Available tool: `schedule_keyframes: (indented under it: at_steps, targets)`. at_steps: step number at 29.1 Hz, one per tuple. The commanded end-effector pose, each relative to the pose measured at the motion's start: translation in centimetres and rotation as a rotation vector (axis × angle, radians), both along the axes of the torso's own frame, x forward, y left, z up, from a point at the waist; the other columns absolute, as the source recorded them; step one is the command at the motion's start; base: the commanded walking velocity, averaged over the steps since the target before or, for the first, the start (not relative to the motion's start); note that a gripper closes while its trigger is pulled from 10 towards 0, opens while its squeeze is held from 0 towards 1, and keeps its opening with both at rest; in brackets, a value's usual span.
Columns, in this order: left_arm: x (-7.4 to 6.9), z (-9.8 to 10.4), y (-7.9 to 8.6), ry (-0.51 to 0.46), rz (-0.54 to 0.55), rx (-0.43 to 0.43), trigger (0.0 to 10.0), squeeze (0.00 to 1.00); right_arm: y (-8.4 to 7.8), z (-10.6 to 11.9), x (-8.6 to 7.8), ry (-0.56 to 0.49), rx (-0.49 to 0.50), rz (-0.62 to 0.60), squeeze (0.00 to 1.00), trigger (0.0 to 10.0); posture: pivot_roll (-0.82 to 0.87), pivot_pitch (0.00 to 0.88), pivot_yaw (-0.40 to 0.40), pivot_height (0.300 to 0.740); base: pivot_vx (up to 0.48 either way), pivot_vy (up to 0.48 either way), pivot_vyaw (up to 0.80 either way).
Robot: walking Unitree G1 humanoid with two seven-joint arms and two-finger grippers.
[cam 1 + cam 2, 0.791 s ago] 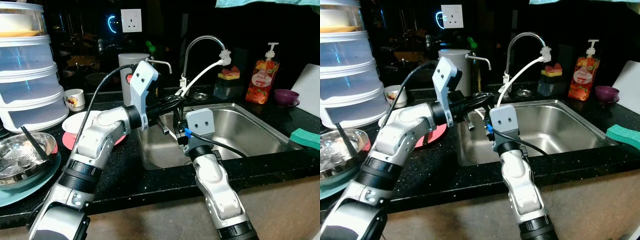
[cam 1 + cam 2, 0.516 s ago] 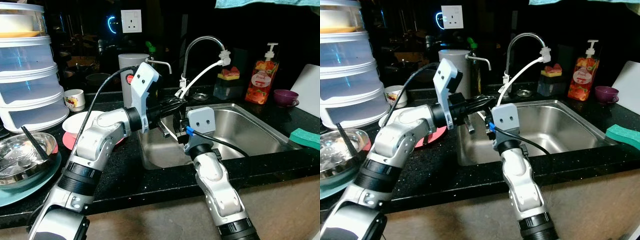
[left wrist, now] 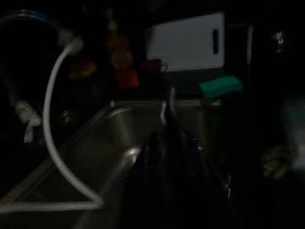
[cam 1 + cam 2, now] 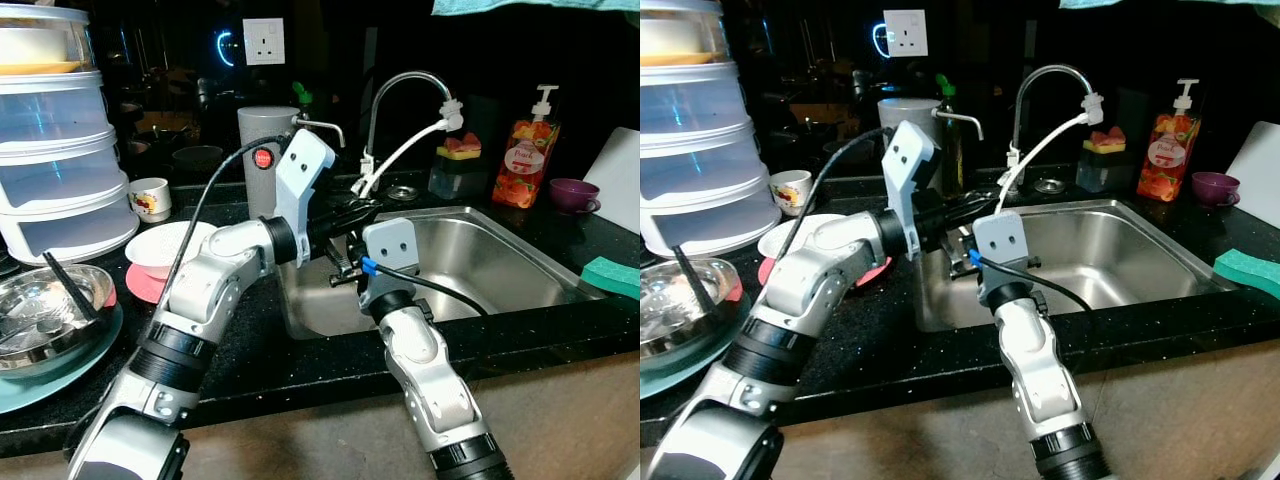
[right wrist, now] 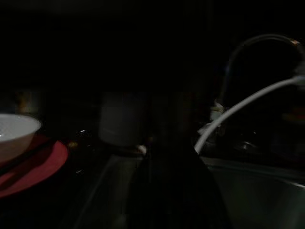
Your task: Kitchen organization
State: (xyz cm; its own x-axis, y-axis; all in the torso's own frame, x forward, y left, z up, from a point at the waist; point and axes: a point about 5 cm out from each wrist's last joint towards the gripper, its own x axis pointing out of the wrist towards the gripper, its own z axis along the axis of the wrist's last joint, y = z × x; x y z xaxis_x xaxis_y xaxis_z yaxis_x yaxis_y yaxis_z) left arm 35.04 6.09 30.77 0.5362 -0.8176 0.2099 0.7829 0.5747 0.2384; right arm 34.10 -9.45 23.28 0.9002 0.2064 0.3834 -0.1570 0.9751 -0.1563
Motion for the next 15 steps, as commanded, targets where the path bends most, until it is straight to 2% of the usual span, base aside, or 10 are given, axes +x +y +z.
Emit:
schedule_keyframes:
  at_steps: [1,3,4,5,6,8,11,13,15]
  targets:
    - [0.9,-1.6,1.8,0.056,0.114,0.006,10.0,1.0,-1.4,0.8,0.0,-0.046,0.06,-0.05,0.0,0.0,0.02,0.0,0.014,0.74,0.0,0.0,0.0]
    - [0.9,-1.3,2.1,0.045,0.133,-0.028,10.0,1.0,-1.5,0.7,0.2,-0.034,0.066,-0.061,0.0,0.0,0.02,0.0,0.014,0.74,0.0,0.0,0.0]
    - [0.6,-0.8,2.9,0.031,0.162,-0.088,10.0,0.0,-1.9,0.6,0.5,-0.013,0.08,-0.075,0.0,0.0,0.03,0.0,0.01,0.74,0.0,0.0,0.0]
    - [0.6,-0.7,3.0,0.028,0.17,-0.102,10.0,0.0,-2.0,0.5,0.5,-0.009,0.084,-0.078,0.0,2.3,0.03,0.0,0.01,0.74,0.0,0.0,0.0]
    - [0.2,-0.3,3.4,0.017,0.159,-0.138,10.0,0.0,-2.3,0.7,0.6,-0.011,0.086,-0.082,0.0,10.0,0.04,0.0,0.004,0.74,0.0,0.0,0.0]
    - [-0.6,0.2,4.3,0.008,0.129,-0.214,10.0,0.0,-2.9,1.1,1.0,-0.018,0.091,-0.089,0.0,10.0,0.04,0.0,0.0,0.74,0.0,0.0,0.0]
    - [-1.2,0.4,5.2,0.004,0.118,-0.259,10.0,0.0,-3.5,1.4,1.6,-0.015,0.076,-0.105,0.0,10.0,0.05,0.007,-0.01,0.74,0.0,0.0,0.0]
    - [-1.7,0.3,5.8,0.011,0.12,-0.266,10.0,0.0,-4.0,1.6,2.3,-0.004,0.06,-0.116,0.0,10.0,0.06,0.023,-0.018,0.74,0.0,0.0,0.0]
    - [-1.7,-0.2,6.4,0.016,0.169,-0.239,10.0,0.0,-4.4,1.4,3.3,0.041,0.02,-0.121,0.0,10.0,0.07,0.033,-0.023,0.74,0.0,0.0,0.0]
